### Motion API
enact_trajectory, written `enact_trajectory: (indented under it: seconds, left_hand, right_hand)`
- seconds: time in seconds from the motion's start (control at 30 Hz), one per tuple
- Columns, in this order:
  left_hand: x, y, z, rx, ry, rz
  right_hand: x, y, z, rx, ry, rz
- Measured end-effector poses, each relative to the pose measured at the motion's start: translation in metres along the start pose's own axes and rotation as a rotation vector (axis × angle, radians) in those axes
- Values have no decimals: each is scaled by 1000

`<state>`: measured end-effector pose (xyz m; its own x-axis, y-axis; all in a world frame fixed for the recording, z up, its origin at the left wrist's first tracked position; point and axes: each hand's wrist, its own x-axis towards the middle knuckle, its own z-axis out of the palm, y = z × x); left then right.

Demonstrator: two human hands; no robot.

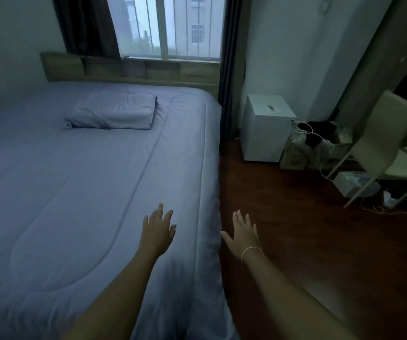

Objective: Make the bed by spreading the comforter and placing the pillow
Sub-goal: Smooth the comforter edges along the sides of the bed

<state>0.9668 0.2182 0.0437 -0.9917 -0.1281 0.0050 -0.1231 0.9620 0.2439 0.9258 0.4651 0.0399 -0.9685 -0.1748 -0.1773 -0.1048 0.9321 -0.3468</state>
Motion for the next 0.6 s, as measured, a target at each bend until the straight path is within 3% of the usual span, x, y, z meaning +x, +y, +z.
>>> enact_trajectory:
  seconds: [0.27,0.6]
  left_hand:
    - [48,113,8,-3,77,-45]
    - [161,131,28,47,92,-148]
  right_hand:
    - [59,72,-64,51,-16,-68]
    - [182,122,-95,61,-11,-90]
